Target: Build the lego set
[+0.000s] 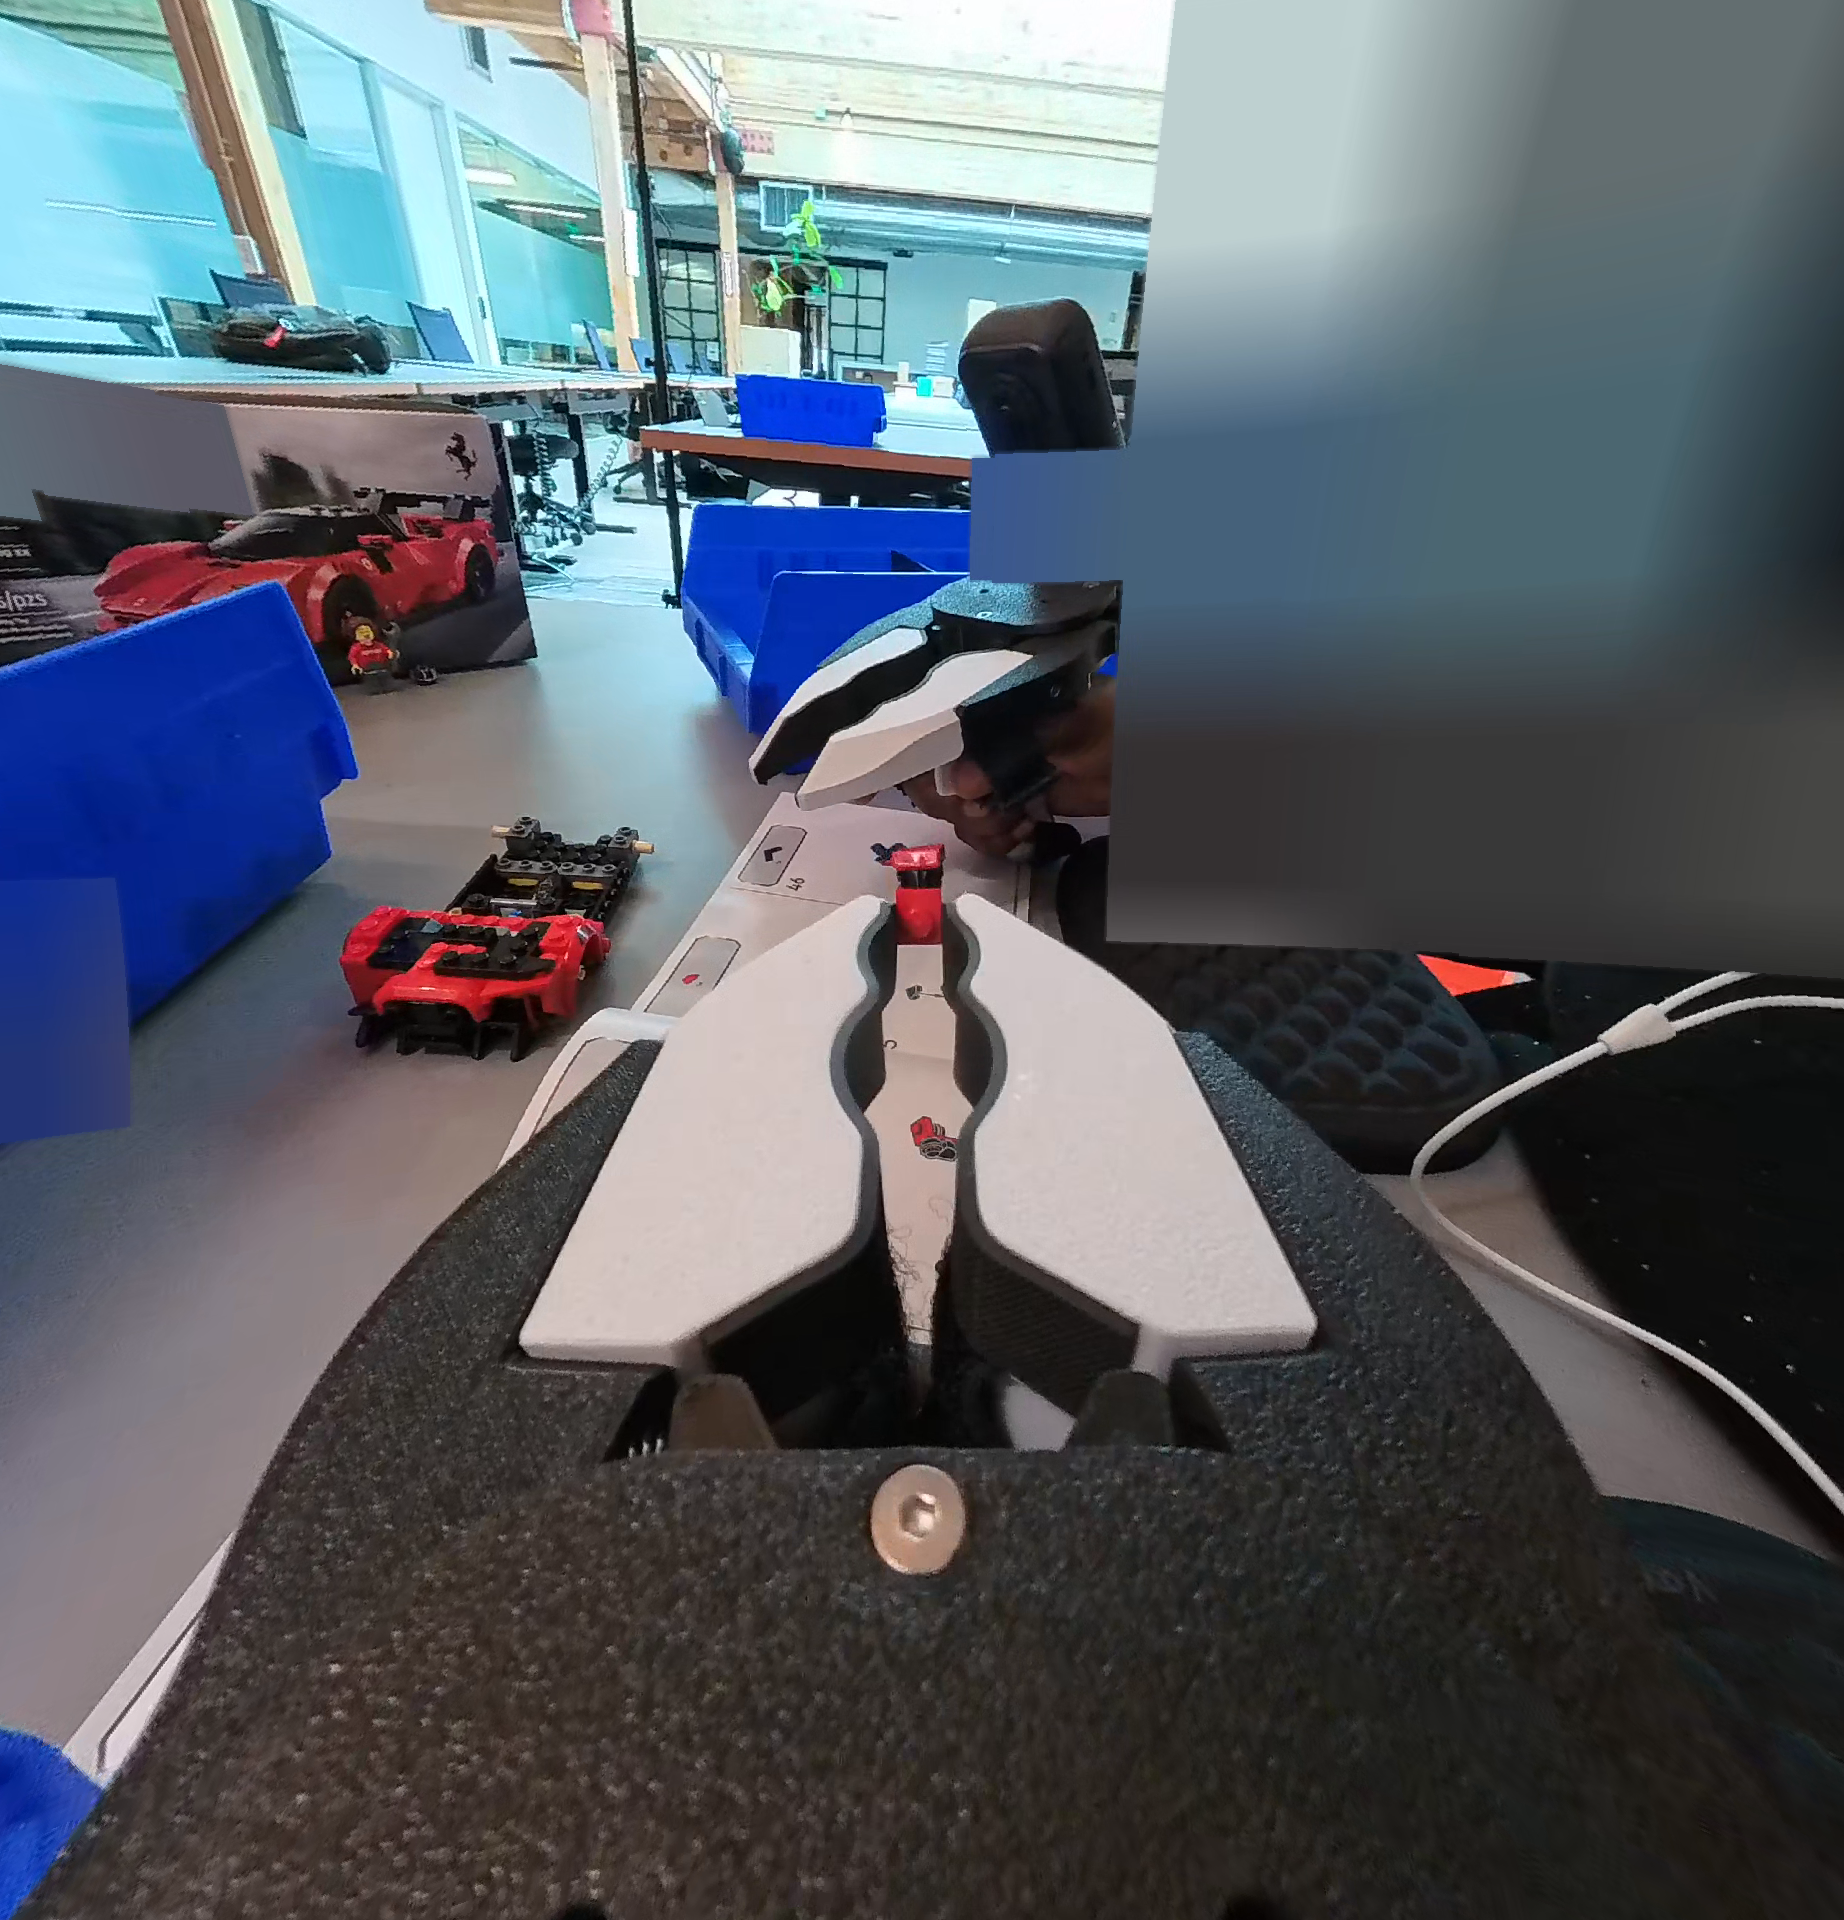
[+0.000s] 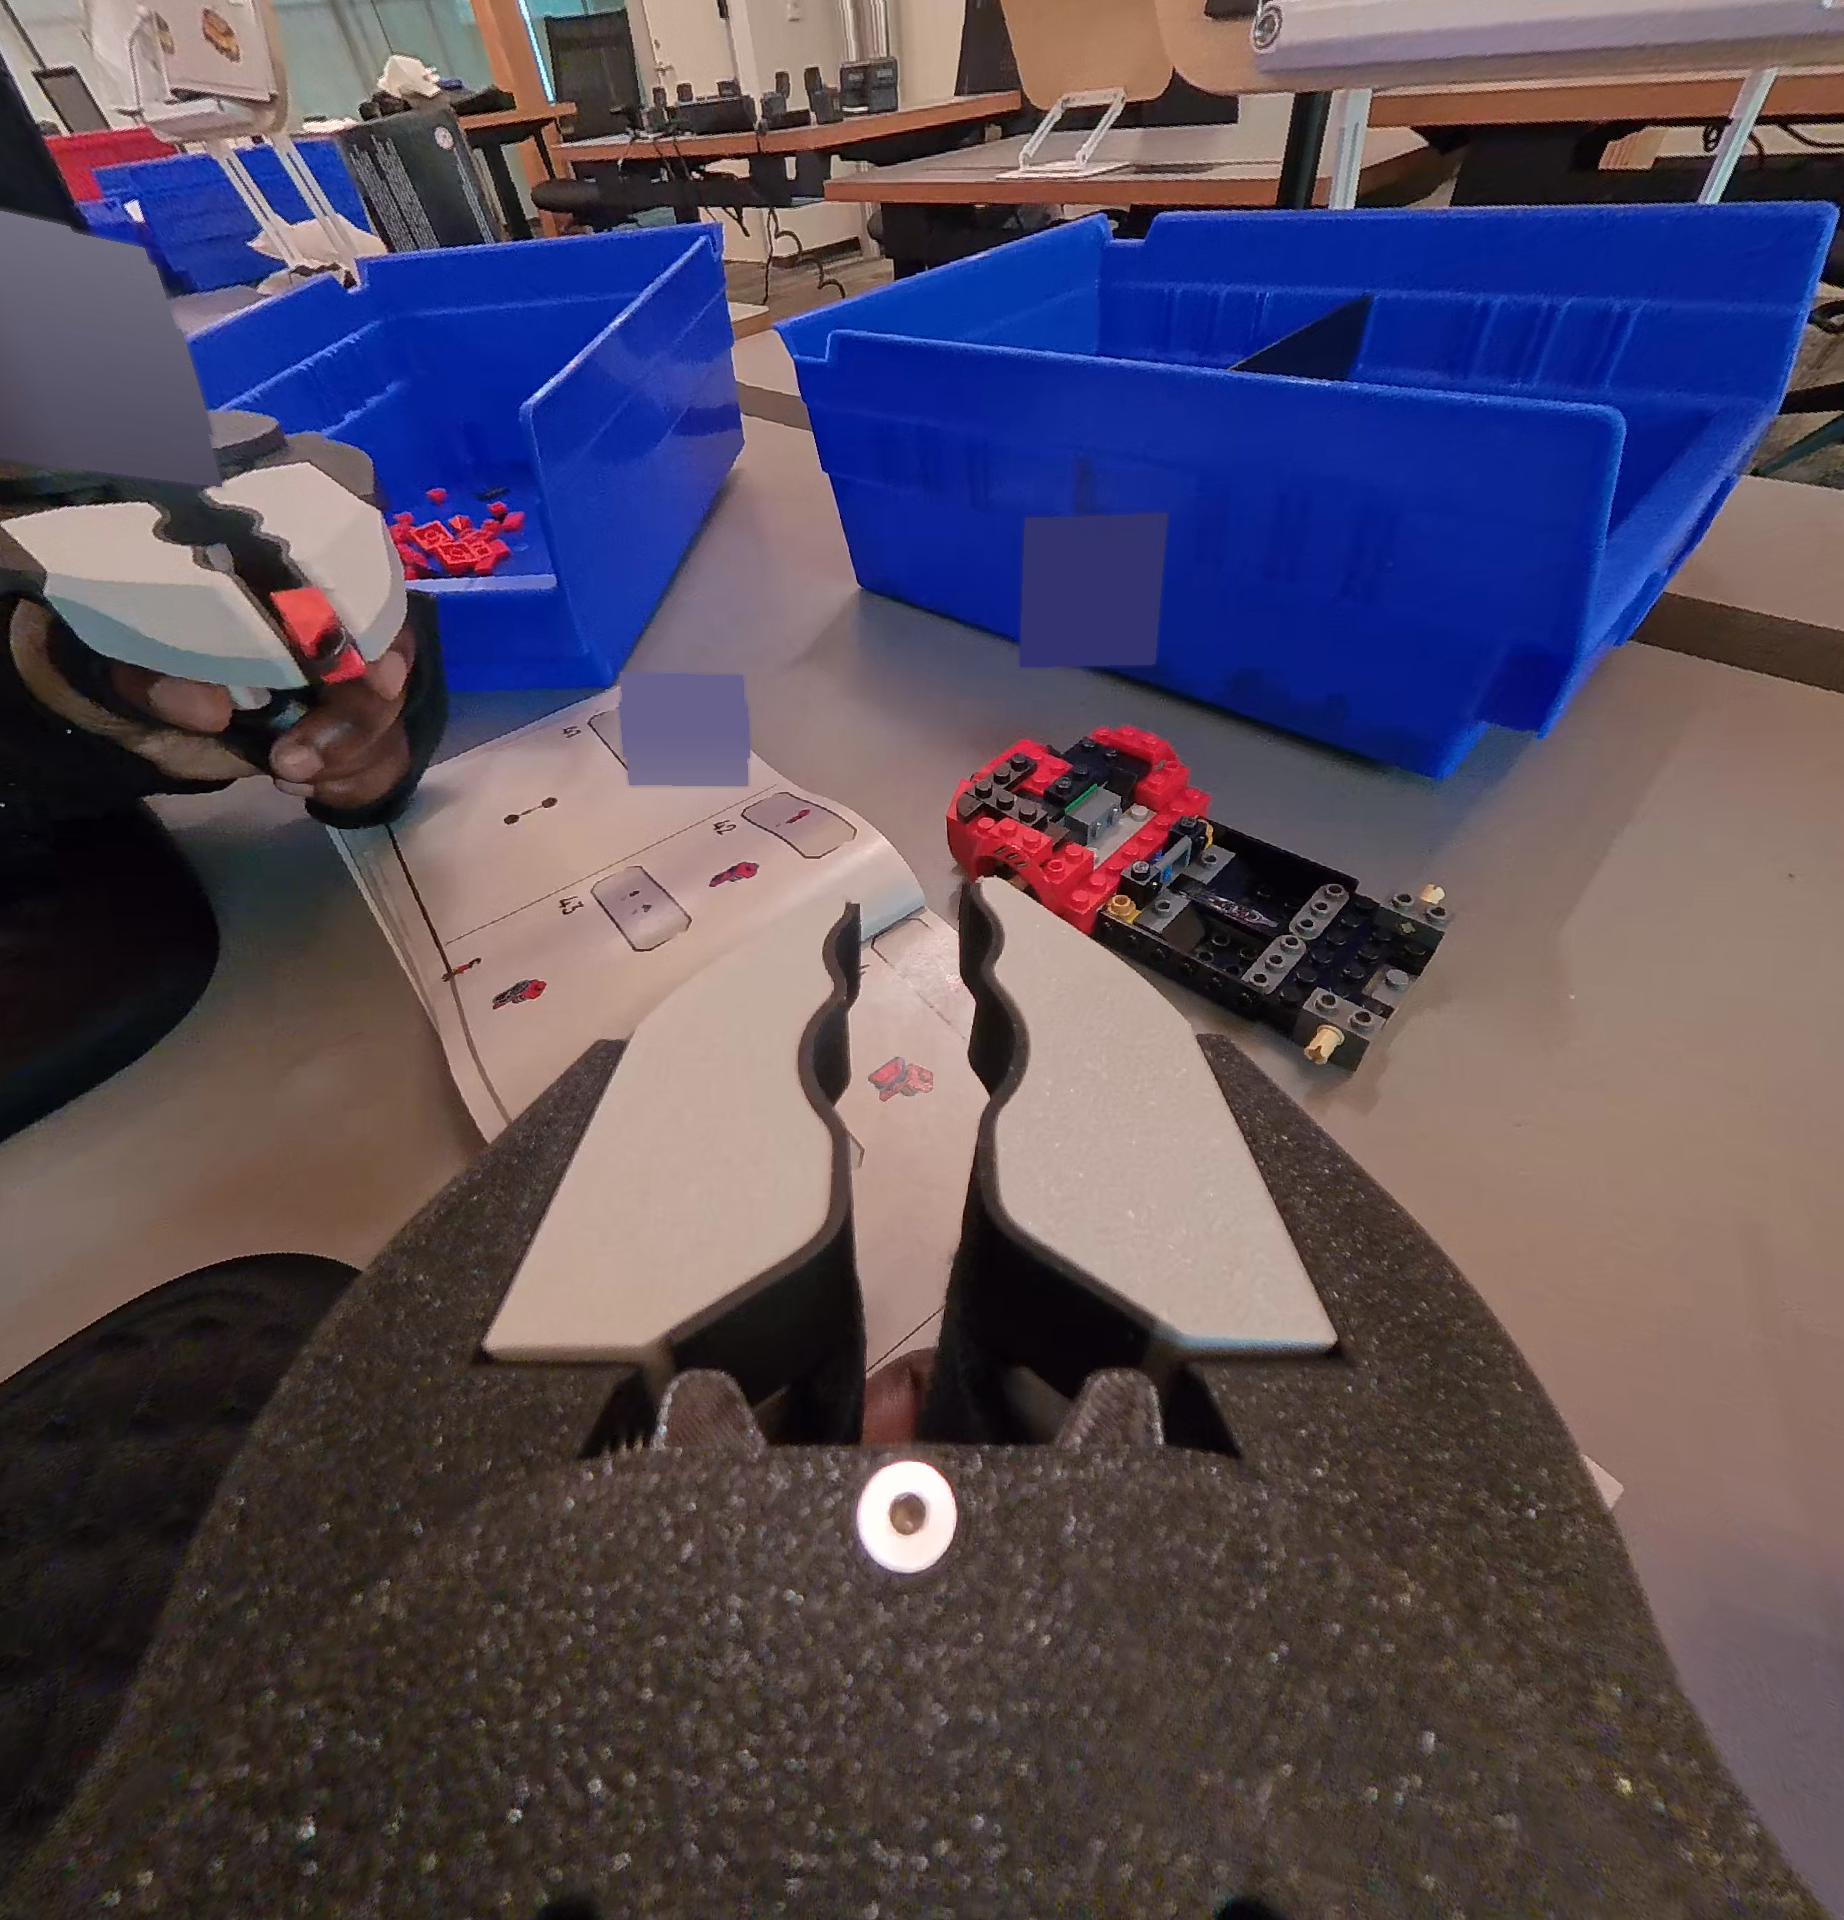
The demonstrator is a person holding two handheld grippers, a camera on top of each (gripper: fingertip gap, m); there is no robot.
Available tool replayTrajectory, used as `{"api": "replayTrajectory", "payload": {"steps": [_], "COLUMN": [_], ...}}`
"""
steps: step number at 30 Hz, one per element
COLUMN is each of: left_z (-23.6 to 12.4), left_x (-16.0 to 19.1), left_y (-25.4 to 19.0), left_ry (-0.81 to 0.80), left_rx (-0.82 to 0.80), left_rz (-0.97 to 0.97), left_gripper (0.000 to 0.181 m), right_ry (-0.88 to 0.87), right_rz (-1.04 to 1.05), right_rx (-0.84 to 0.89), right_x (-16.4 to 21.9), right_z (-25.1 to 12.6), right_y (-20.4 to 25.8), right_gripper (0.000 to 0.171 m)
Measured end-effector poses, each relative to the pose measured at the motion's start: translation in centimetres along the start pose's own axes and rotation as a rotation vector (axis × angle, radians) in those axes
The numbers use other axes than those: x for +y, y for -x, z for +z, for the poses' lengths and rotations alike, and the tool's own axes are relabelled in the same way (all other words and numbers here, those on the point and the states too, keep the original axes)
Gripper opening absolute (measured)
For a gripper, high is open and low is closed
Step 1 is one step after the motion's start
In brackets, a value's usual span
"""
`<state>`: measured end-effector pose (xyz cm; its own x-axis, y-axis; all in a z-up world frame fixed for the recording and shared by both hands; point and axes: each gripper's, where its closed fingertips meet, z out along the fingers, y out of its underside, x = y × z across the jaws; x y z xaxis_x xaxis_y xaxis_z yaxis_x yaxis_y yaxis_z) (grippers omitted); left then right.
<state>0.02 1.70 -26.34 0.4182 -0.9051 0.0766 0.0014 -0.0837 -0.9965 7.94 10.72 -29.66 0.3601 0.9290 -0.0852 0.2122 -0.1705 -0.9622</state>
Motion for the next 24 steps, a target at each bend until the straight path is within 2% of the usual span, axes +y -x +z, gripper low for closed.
{"api": "replayTrajectory", "payload": {"steps": [24], "left_z": [0.2], "left_x": [0.27], "left_y": [-0.42], "left_ry": [0.021], "left_rx": [0.014], "left_rz": [0.034], "left_gripper": [0.007], "right_ry": [0.012], "right_rz": [0.0], "right_rx": [0.005], "right_x": [0.14], "right_z": [0.1], "right_y": [-0.04], "right_gripper": [0.022]}}
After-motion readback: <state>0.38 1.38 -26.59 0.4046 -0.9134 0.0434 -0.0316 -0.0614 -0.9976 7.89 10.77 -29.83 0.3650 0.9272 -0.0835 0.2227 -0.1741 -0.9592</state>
